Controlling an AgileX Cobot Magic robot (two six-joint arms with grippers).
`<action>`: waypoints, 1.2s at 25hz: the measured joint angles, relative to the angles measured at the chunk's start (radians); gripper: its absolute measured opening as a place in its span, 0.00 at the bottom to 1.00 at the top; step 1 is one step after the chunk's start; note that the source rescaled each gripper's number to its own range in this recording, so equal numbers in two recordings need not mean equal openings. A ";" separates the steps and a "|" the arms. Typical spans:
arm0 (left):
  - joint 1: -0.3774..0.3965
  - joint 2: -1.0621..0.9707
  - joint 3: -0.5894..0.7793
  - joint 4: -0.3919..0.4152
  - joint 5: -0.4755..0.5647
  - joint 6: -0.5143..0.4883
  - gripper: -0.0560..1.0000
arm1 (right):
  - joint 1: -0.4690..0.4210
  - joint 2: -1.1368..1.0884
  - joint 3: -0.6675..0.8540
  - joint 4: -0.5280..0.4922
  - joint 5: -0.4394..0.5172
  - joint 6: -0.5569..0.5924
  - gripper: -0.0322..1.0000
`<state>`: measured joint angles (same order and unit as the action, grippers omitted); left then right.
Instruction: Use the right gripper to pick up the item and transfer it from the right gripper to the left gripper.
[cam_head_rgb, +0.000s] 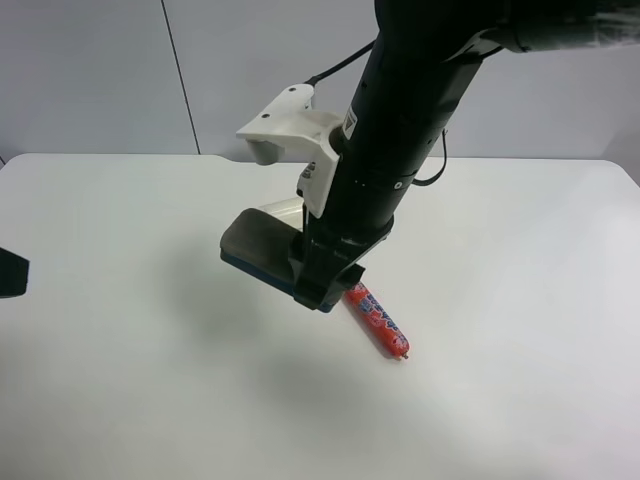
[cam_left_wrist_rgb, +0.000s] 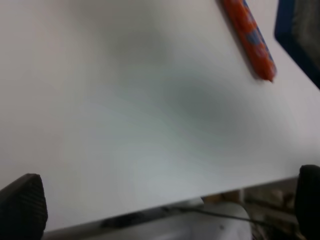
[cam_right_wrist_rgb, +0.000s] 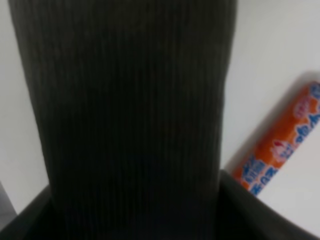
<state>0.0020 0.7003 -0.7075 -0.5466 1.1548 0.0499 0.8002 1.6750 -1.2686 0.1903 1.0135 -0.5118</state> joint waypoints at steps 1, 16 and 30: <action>0.000 0.034 -0.010 -0.018 0.004 0.014 1.00 | 0.013 0.000 0.000 0.000 0.000 -0.011 0.03; 0.000 0.260 -0.129 -0.180 0.043 0.098 1.00 | 0.083 -0.034 0.000 0.197 -0.002 -0.225 0.03; 0.000 0.282 -0.131 -0.339 0.055 0.098 1.00 | 0.083 -0.069 0.000 0.380 -0.044 -0.340 0.03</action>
<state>0.0020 0.9824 -0.8388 -0.8854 1.2102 0.1475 0.8828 1.6061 -1.2686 0.5706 0.9692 -0.8519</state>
